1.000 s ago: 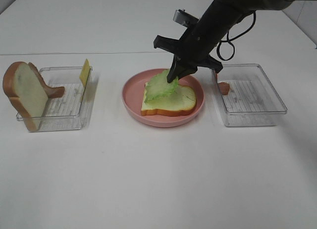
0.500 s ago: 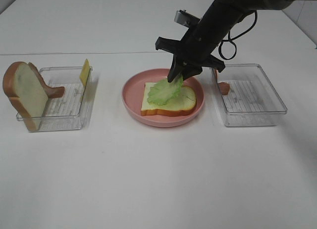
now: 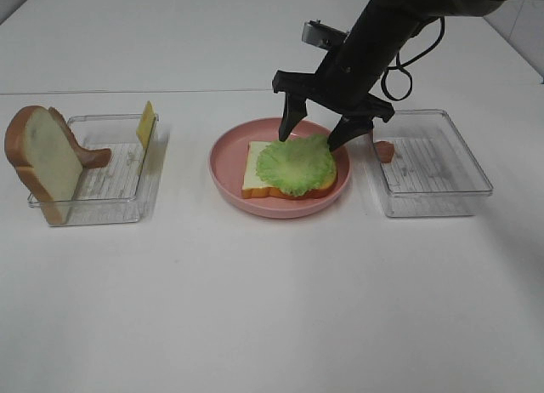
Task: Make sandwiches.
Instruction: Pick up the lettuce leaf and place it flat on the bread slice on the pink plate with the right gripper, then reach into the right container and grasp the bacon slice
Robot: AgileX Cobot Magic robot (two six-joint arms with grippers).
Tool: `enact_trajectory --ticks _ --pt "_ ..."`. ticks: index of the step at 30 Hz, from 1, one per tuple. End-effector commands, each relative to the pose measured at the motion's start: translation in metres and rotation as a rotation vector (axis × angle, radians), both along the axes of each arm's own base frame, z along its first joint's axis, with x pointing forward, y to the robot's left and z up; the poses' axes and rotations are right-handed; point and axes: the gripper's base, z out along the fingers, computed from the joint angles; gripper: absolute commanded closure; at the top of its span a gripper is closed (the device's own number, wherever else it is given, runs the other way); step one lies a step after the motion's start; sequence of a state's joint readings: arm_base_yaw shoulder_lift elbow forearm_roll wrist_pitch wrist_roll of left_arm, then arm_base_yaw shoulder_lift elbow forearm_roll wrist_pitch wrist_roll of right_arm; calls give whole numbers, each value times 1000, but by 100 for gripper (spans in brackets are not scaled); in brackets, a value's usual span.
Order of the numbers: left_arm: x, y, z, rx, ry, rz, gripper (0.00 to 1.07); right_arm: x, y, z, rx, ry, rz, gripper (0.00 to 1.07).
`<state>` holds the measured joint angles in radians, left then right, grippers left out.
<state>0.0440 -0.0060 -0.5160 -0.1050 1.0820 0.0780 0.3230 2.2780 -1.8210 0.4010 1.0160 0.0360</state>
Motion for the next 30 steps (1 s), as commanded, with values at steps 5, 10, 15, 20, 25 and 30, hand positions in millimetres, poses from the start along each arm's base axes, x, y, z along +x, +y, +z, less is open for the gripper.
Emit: enact_trajectory --ticks 5,10,15,20,25,30 --pt "-2 0 0 -6 -17 1 9 -9 -8 24 -55 2 52 33" --pt "-2 0 0 -6 -17 1 9 -14 -9 38 -56 1 63 33" --pt "-2 0 0 -6 -17 1 9 -18 -17 65 -112 -55 73 28" --pt "-2 0 0 -6 -17 1 9 -8 -31 85 -273 -129 12 26" --pt "-2 0 0 -6 -17 1 9 1 -34 96 -326 -201 4 26" --pt "-2 0 0 -6 -17 1 9 16 -31 95 -330 -237 -2 26"
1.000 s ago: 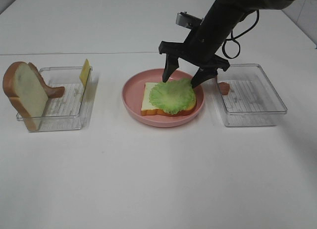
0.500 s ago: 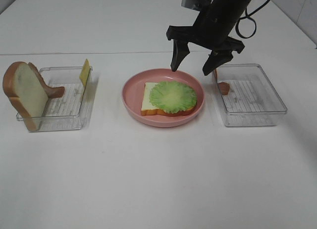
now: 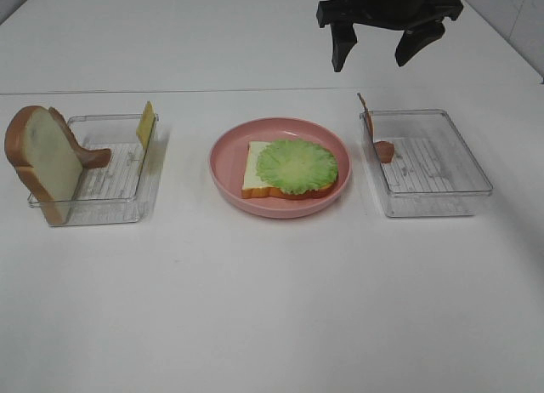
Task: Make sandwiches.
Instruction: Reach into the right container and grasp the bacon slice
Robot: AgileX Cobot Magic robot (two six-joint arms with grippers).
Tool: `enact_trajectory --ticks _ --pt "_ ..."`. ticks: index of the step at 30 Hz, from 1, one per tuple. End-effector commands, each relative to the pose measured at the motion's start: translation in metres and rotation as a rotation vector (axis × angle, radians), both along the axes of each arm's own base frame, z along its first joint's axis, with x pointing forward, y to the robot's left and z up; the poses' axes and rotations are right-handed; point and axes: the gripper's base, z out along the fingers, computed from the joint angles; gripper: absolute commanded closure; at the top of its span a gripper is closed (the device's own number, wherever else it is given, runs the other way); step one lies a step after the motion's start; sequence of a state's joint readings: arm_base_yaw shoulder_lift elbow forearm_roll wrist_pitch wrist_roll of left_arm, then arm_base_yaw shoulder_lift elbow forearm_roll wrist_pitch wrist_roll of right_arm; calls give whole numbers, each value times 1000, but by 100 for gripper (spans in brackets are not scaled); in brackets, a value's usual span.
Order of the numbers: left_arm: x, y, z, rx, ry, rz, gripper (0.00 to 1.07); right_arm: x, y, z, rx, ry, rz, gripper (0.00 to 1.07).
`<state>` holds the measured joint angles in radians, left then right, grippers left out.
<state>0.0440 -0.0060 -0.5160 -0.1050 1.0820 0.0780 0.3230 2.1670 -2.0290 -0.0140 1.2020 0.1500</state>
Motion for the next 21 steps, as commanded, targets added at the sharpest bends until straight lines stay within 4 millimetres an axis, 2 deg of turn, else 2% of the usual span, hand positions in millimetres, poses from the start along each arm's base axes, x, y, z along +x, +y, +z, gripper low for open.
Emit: enact_trajectory --ticks 1,3,14,21 --pt "-2 0 0 -6 -17 1 9 9 -1 -5 -15 -16 -13 26" --pt "-2 0 0 -6 -17 1 9 19 1 -14 -39 -24 -12 26" --pt "-2 0 0 -4 -17 2 9 32 -1 -49 -82 0 -21 27" --pt "-2 0 0 -3 -17 1 9 38 -12 -60 -77 17 -62 27"
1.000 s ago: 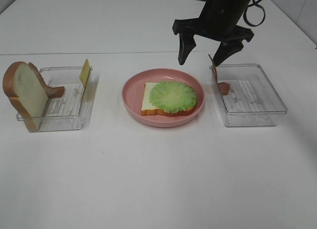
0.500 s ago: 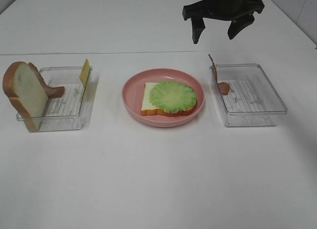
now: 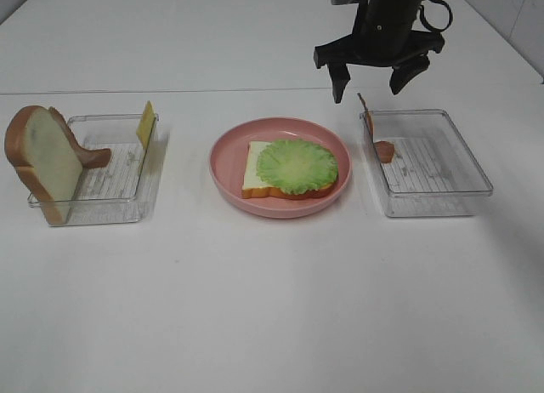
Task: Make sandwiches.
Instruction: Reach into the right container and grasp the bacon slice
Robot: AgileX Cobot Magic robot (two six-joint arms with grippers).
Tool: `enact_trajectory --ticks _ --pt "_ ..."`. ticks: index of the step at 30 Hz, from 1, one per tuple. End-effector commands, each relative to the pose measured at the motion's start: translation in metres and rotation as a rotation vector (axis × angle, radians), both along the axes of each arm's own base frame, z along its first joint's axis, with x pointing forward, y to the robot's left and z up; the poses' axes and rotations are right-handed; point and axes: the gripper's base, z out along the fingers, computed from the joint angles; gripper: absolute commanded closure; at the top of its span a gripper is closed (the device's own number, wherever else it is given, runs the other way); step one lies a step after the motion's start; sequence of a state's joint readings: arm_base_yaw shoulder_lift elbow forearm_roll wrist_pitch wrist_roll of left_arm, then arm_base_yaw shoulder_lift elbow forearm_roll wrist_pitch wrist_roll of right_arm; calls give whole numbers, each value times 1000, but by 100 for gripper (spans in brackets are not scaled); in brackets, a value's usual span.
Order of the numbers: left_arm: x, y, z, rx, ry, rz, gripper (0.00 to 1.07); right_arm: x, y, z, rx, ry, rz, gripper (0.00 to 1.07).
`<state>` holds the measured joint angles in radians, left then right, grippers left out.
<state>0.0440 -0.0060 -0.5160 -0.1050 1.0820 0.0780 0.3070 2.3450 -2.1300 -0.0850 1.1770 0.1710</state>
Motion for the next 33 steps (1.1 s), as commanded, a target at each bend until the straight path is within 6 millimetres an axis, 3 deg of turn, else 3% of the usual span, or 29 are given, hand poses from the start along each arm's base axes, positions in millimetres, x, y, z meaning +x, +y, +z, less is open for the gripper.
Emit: enact_trajectory --ticks 1,13,20,27,29,32,33 --pt "-2 0 0 -3 -17 1 9 6 -11 -2 8 -13 -41 28" --pt "-2 0 0 -1 -17 1 9 7 -9 -4 87 -3 -60 30" --pt "-2 0 0 -1 -17 1 9 8 -8 -24 76 54 -64 31" --pt "-2 0 0 -1 -17 1 9 7 -7 -24 83 63 -65 33" --pt "-2 0 0 -1 -17 1 9 7 -8 -24 82 67 -68 41" --pt "-2 0 0 -1 -17 1 9 7 -8 -24 83 67 -69 44" --pt "-2 0 0 -1 -17 1 9 7 -8 -24 75 64 -70 50"
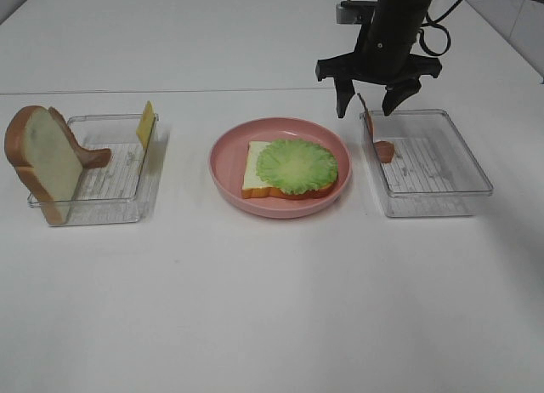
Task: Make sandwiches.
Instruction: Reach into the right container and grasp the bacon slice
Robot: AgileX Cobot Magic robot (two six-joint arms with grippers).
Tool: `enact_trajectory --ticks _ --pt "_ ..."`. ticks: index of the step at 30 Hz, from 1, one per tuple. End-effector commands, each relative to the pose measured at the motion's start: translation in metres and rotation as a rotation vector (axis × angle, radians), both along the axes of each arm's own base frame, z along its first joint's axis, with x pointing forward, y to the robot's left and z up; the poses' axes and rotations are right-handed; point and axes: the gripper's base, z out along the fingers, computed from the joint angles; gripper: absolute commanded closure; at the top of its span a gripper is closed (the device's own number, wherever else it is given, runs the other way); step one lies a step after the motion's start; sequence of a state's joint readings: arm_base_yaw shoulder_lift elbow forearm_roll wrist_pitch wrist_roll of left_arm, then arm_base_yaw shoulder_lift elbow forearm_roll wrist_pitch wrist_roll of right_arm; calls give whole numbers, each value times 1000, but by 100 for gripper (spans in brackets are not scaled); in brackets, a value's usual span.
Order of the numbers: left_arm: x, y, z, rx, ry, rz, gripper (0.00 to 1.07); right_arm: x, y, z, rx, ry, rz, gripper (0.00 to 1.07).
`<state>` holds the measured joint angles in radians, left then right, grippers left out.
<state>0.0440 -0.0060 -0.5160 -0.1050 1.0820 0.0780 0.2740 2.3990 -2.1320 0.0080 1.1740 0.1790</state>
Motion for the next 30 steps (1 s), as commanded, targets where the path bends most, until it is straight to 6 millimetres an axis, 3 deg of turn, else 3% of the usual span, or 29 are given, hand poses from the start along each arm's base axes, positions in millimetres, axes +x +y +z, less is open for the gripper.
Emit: enact_trajectory --ticks 1,4,6,7,9,10,12,20,30 --pt "-2 0 0 -1 -17 1 9 1 -1 2 0 -9 -22 57" --pt "-2 0 0 -1 -17 1 9 1 -1 2 2 -9 -31 61" --pt "-2 0 0 -1 -17 1 9 1 -2 2 -12 -13 -36 76" --pt "-2 0 0 -1 -17 1 9 1 -2 2 -12 -13 -36 76" --pt "-2 0 0 -1 -17 1 9 1 -2 2 -13 -13 -36 98" --pt "-2 0 0 -1 -17 1 9 1 -2 2 -13 -13 -36 98" --pt "-2 0 0 -1 -17 1 9 1 -2 2 -13 -12 -36 107" --pt "-2 0 0 -1 -17 1 9 -1 -3 2 -19 12 -36 107" --pt "-2 0 0 -1 -17 1 9 -10 -6 51 1 -57 -37 107"
